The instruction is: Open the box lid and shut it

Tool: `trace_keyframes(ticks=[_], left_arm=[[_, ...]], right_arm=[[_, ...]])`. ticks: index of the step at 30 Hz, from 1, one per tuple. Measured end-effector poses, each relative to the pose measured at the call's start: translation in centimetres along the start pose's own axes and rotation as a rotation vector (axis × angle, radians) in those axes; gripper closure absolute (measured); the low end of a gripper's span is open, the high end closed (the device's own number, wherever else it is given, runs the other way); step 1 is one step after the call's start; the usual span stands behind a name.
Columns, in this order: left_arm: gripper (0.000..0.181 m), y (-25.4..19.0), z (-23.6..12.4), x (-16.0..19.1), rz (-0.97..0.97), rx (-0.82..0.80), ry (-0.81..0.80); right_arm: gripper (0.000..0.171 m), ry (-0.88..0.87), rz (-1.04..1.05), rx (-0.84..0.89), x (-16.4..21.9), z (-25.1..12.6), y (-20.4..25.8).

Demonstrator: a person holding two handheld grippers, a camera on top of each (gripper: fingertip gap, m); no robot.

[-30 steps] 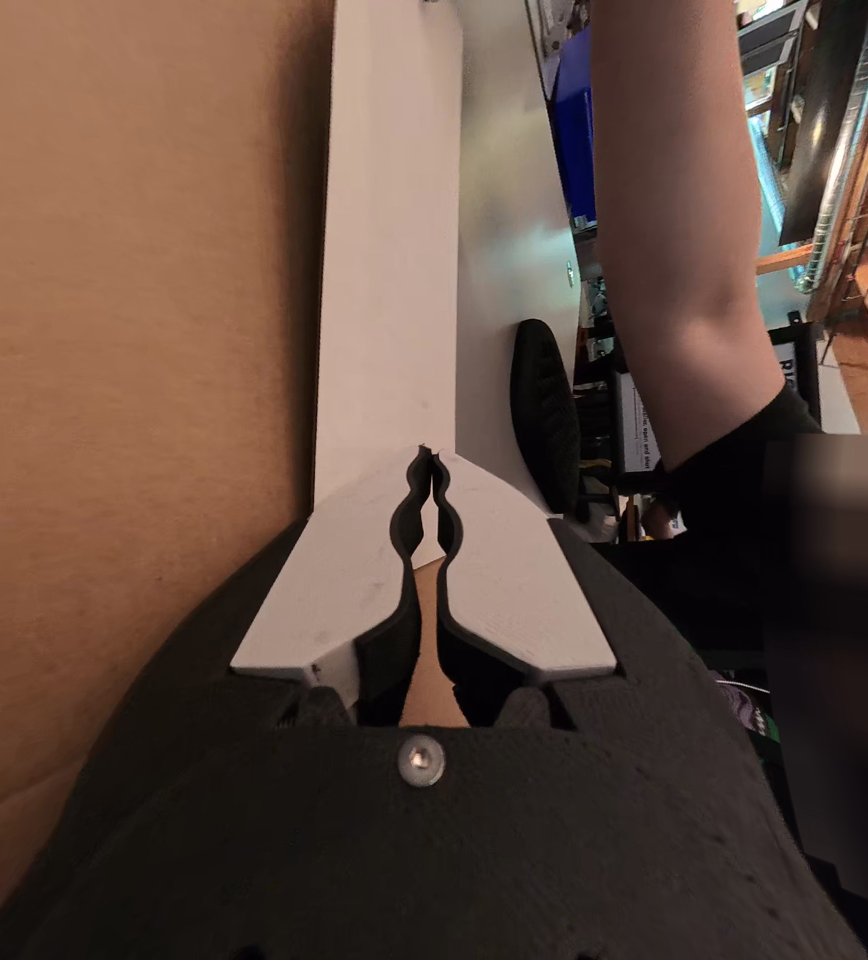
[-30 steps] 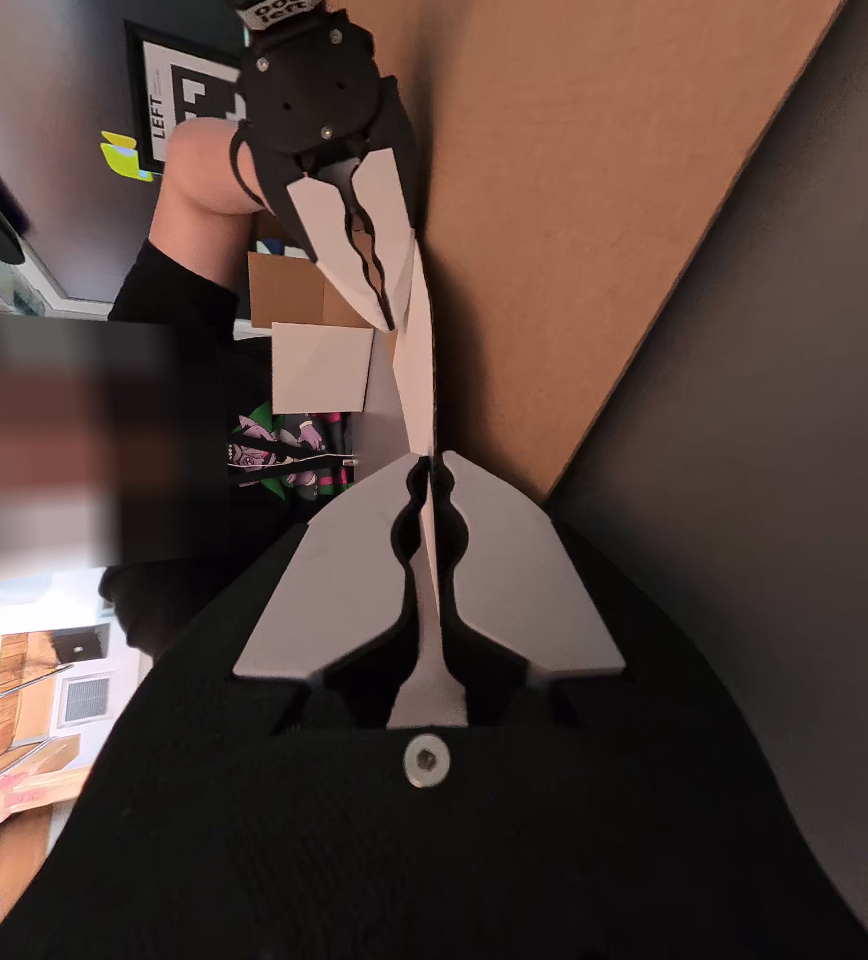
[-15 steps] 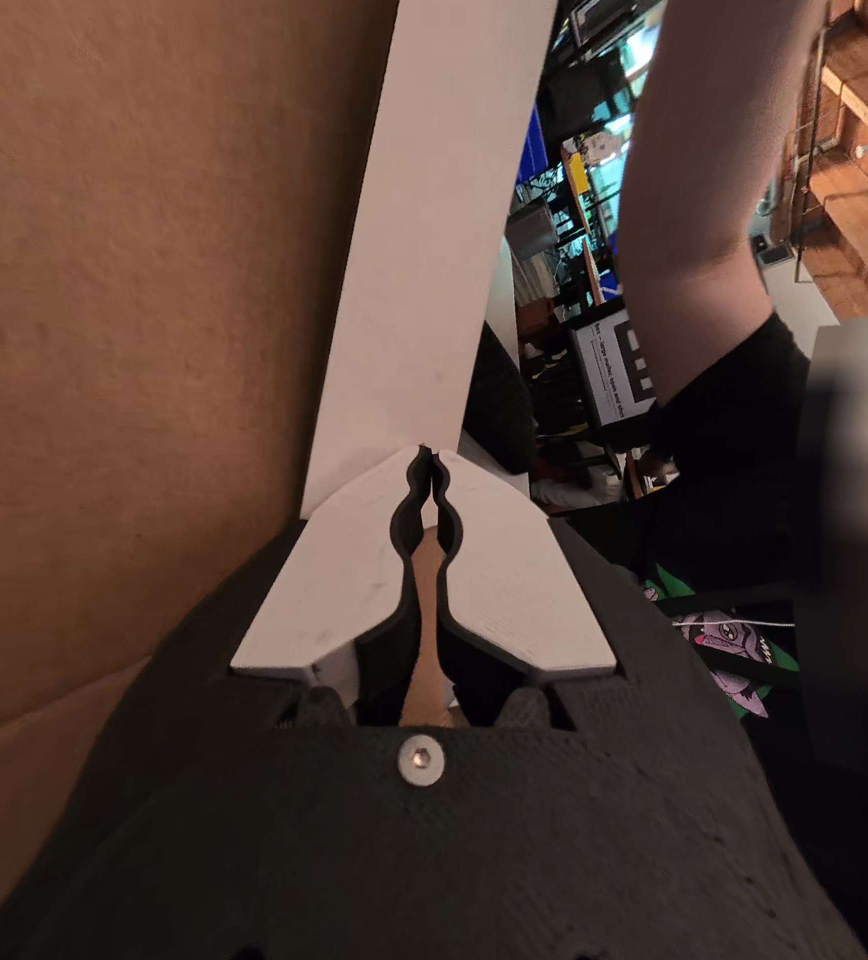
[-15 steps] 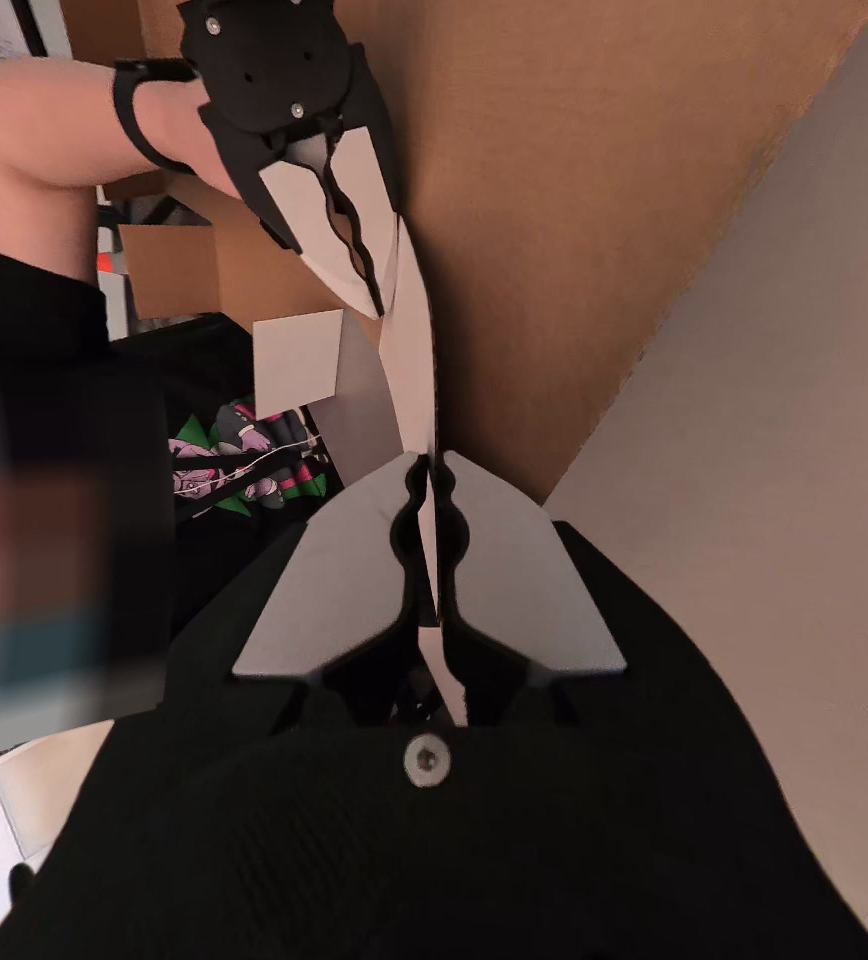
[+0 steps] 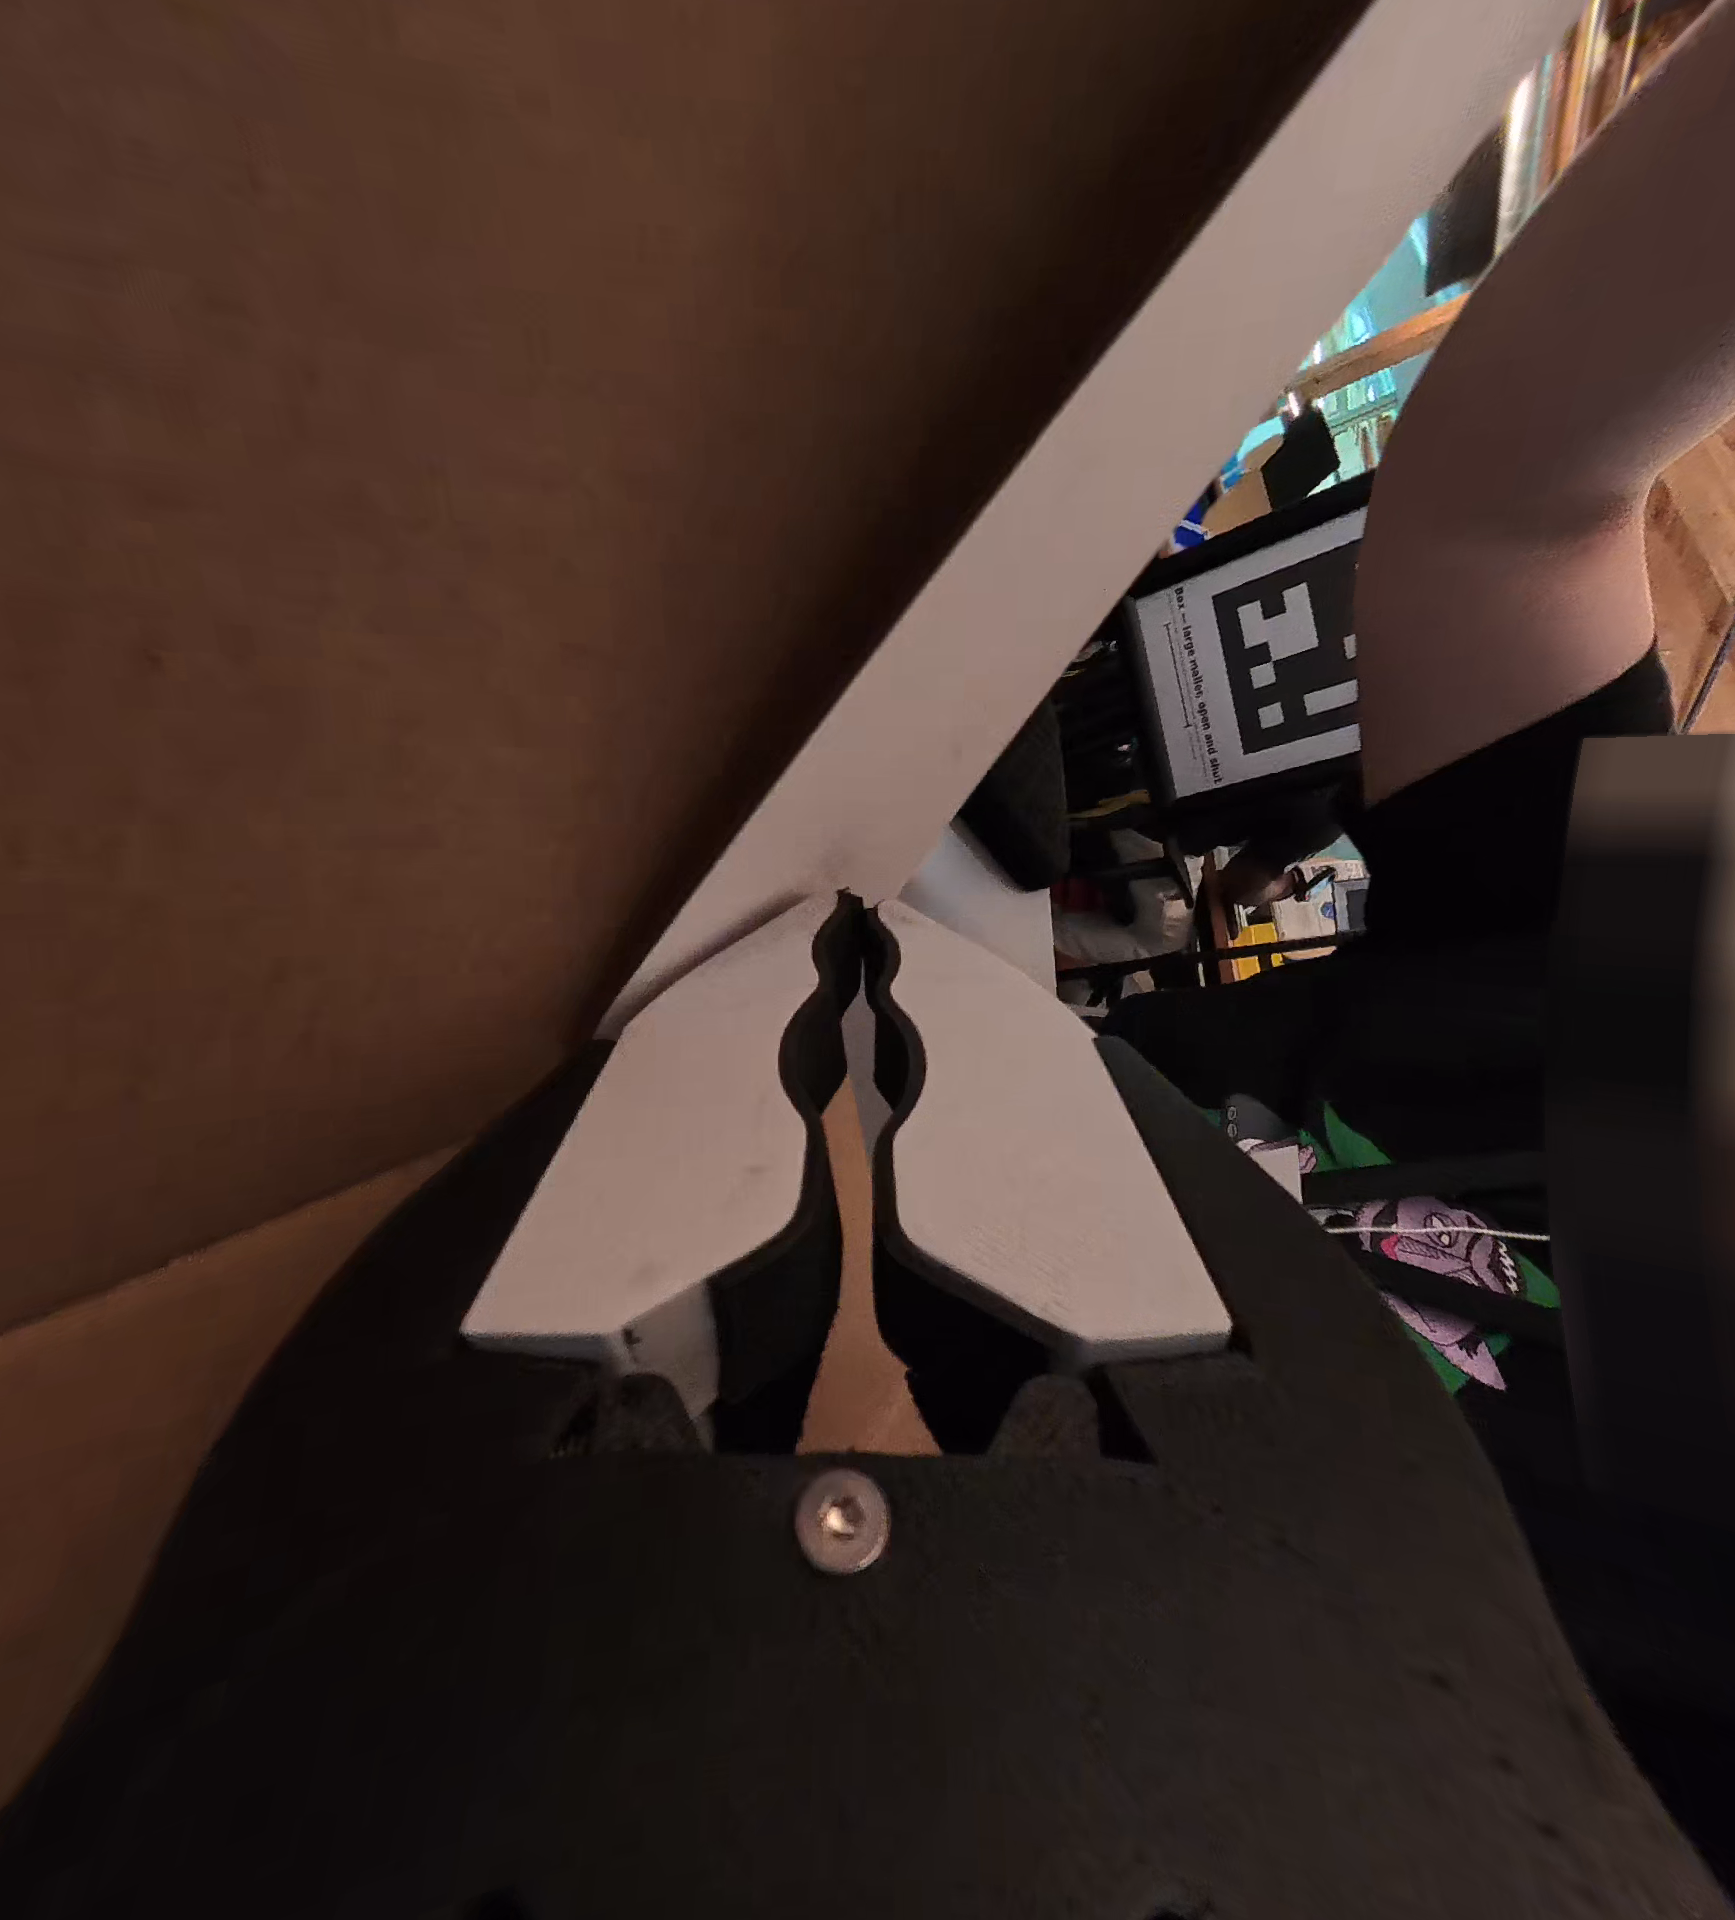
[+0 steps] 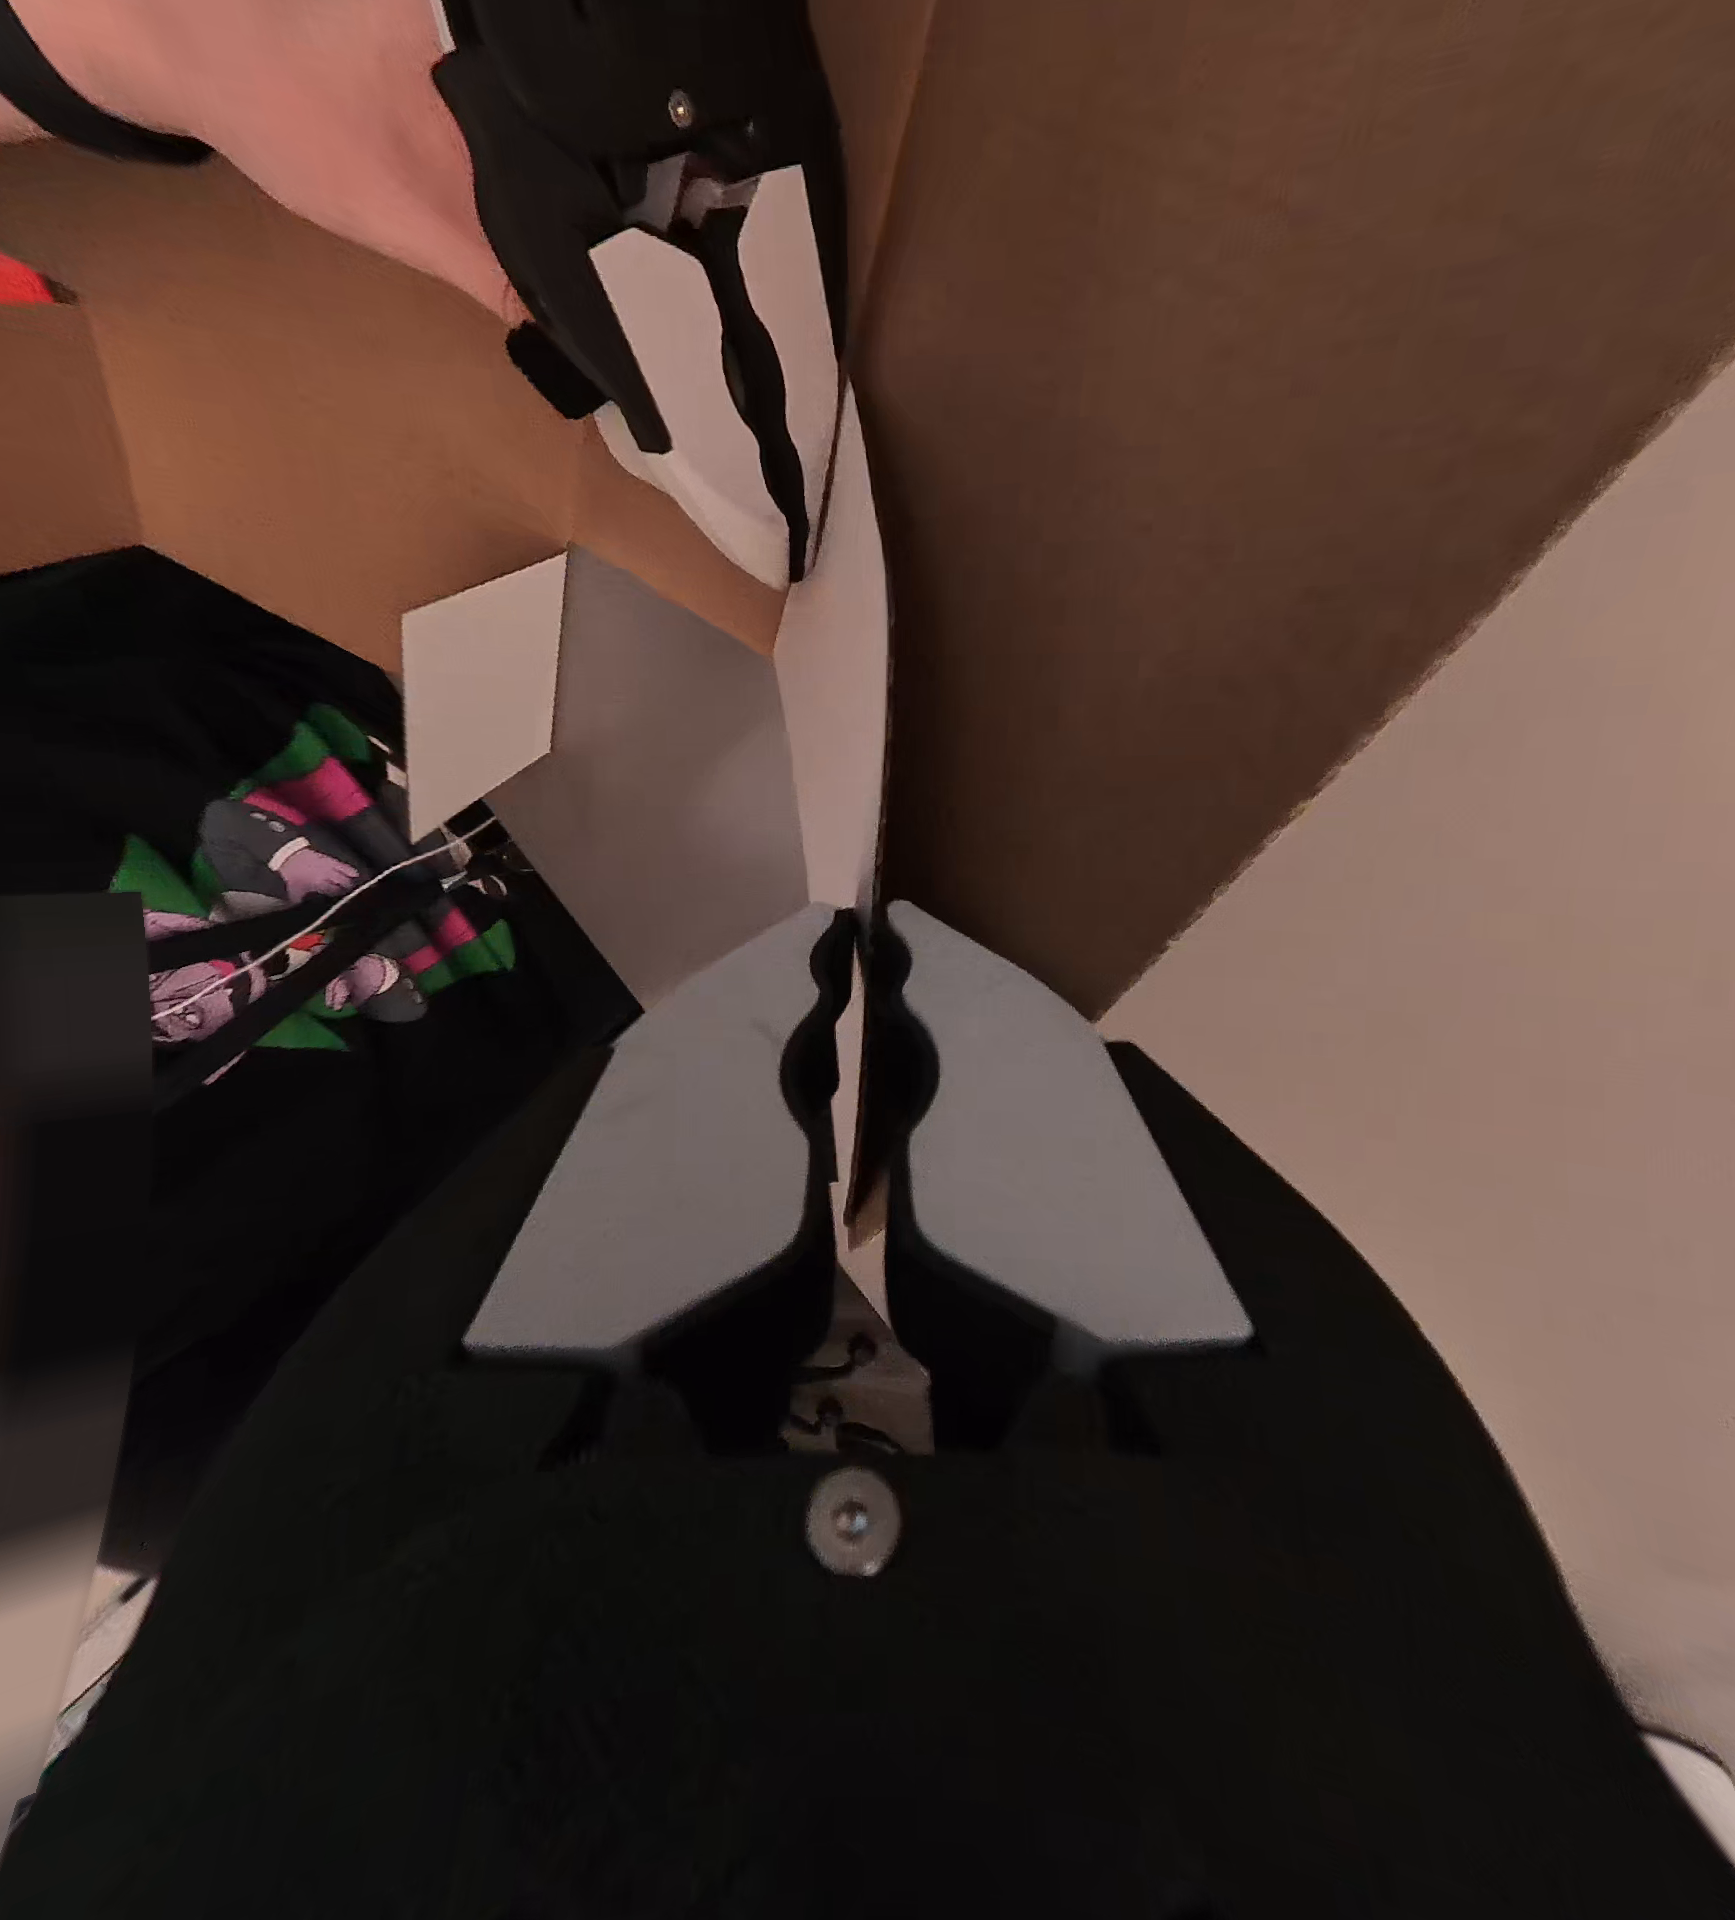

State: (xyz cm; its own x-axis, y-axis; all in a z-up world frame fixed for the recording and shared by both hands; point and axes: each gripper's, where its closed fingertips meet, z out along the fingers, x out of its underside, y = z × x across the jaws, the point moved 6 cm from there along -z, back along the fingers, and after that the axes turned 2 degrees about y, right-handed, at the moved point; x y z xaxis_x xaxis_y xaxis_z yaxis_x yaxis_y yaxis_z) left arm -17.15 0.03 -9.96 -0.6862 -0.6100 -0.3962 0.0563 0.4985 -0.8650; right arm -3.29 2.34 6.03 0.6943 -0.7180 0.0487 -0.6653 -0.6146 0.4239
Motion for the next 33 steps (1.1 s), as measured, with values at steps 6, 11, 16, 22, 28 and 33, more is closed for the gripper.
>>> trace_keyframes(ticks=[6, 11, 16, 22, 28, 33], left_arm=[[0.181, 0.9, -0.3, 1.5, -0.038, -0.044, 0.055], [0.181, 1.4, -0.4, 2.2, -0.058, -0.096, 0.049], [0.181, 1.8, -0.5, 1.8, -0.101, -0.139, 0.026], [0.181, 2.1, -0.6, 1.8, -0.228, -0.108, -0.044], [0.181, 1.8, -0.9, 2.0, -0.29, -0.09, -0.082], [0.181, 0.8, -1.7, 3.0, -0.308, -0.067, -0.148]], right_arm=[[0.166, 0.033, -0.036, 0.156, -0.3, -0.1, 1.7], [0.168, 0.003, -0.019, 0.101, -0.7, -0.3, 2.4], [0.169, 0.01, -0.008, 0.135, -2.0, -0.2, 3.9], [0.168, 0.054, 0.028, 0.295, -3.5, 0.1, 5.8], [0.161, 0.113, 0.07, 0.501, -3.9, 0.6, 5.7], [0.159, 0.089, 0.091, 0.521, -3.8, 0.5, 5.0]])
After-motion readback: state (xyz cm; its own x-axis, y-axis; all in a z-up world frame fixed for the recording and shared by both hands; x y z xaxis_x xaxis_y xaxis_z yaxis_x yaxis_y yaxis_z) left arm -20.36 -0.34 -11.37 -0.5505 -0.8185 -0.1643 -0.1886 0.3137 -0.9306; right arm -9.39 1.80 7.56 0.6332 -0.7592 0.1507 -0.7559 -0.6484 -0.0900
